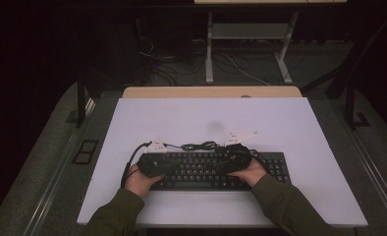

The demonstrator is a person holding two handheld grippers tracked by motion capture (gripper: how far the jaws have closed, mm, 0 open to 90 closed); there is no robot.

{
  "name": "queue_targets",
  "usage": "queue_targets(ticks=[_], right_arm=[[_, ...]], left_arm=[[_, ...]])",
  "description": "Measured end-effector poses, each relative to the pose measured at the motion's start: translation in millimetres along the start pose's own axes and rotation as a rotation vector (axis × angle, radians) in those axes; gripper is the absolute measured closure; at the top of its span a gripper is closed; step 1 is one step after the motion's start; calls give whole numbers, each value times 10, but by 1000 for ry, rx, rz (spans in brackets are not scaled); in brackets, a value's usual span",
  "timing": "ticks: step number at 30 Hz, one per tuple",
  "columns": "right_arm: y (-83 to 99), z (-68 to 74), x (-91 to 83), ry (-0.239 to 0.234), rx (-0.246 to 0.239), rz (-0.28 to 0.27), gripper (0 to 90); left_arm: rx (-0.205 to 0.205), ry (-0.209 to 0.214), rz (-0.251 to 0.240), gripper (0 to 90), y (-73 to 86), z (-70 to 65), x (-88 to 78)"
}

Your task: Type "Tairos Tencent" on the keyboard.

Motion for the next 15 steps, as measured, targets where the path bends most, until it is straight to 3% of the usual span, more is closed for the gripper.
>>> queue_targets(ticks=[10,15], right_arm=[[-30,-1,-30,-20,19,-19,204],[-30,10,-49,-32,16,-13,204]], left_arm=[[1,-4,-18,887,-31,-10,-41],[-9,-9,-38,841,-51,-13,-75]])
Point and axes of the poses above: each handheld gripper's, and its own axes: x roughly forward along the jaws, y roughly out of its underside, z roughly to its left, the point moved 7 cm from there along x, roughly forward along the jaws
